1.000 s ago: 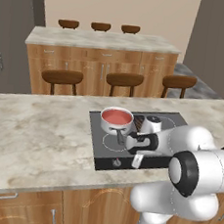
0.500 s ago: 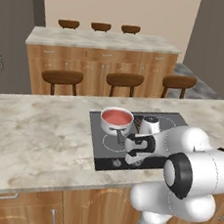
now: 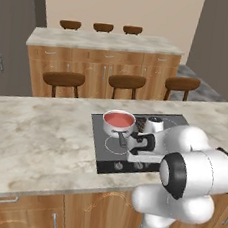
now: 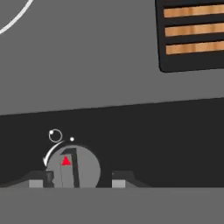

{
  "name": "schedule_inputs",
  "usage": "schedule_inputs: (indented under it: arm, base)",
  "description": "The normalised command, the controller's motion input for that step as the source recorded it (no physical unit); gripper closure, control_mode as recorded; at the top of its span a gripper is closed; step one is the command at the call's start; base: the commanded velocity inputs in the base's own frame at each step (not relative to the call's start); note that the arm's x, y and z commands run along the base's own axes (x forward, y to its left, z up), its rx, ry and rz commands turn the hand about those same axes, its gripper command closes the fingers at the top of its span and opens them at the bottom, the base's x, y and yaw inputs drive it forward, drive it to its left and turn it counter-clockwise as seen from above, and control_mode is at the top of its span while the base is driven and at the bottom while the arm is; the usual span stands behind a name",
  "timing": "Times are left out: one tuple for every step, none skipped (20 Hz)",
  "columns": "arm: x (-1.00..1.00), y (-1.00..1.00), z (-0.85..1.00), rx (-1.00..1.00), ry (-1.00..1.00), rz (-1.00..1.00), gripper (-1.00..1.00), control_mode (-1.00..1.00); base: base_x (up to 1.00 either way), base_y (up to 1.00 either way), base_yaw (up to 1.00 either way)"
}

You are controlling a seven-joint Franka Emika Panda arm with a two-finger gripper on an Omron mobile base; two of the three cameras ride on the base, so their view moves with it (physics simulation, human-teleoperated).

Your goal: Wait until the marinara sauce is simmered to a deep red color and then turn off the stove.

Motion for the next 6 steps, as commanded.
schedule_inputs:
  arm:
    - [-0.23, -0.35, -0.51, 0.0, -0.01, -0.78, 1.0, -1.0]
    - [-0.21, -0.34, -0.5, 0.0, -0.01, -0.78, 1.0, -1.0]
    - [-0.21, -0.33, -0.48, 0.0, -0.03, -0.78, 1.0, -1.0]
    - [-0.2, -0.31, -0.48, 0.0, -0.04, -0.78, 1.0, -1.0]
    - [-0.18, -0.31, -0.47, 0.0, -0.04, -0.78, 1.0, -1.0]
    - [-0.16, -0.29, -0.49, 0.0, -0.04, -0.79, 1.0, -1.0]
  base:
    - [0.0, 0.0, 0.0]
    - [0.0, 0.0, 0.0]
    - [0.0, 0.0, 0.0]
    - [0.0, 0.0, 0.0]
    - [0.0, 0.0, 0.0]
    - [0.0, 0.0, 0.0]
